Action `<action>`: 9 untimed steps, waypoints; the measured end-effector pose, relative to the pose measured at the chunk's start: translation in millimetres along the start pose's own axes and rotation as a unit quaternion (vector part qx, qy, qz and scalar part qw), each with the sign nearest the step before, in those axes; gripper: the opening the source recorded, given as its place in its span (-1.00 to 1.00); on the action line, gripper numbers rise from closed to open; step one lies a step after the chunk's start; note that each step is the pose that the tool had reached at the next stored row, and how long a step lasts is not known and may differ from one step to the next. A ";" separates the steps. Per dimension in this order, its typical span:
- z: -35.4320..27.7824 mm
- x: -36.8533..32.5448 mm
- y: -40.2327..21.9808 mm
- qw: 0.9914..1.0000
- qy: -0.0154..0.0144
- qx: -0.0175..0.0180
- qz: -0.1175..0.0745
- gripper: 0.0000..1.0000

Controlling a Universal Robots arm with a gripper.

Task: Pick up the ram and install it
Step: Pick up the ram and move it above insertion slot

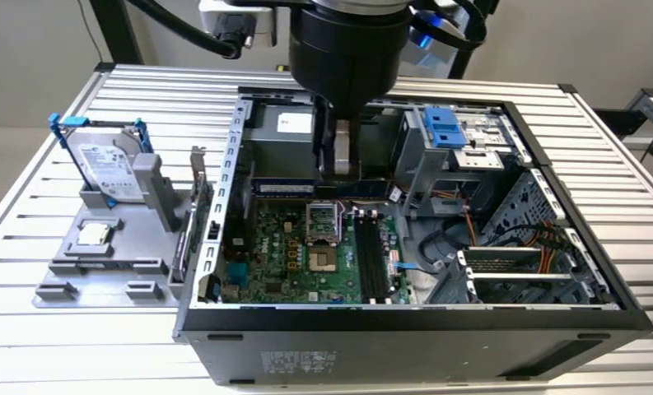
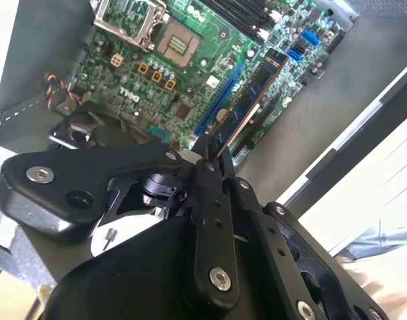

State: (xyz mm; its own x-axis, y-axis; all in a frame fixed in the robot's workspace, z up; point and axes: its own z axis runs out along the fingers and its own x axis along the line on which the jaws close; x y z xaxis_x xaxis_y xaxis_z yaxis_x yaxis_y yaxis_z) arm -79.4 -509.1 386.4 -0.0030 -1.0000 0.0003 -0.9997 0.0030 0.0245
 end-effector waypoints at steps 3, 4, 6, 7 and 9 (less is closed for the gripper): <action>-0.2 0.0 -5.4 1.000 0.000 0.000 0.000 -1.00; -0.2 0.0 -6.9 1.000 0.000 0.000 0.000 -1.00; -0.3 0.0 -10.4 1.000 0.000 0.000 0.000 -1.00; -0.3 0.0 -12.1 1.000 0.000 0.000 0.000 -1.00; -0.4 0.0 -15.5 1.000 0.000 -0.001 0.000 -1.00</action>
State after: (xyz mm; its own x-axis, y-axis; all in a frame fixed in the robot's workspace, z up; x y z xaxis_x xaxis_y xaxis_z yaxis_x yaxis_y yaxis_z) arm -63.9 -509.1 386.4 -0.0030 -1.0000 0.0003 -0.9997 0.0030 0.0255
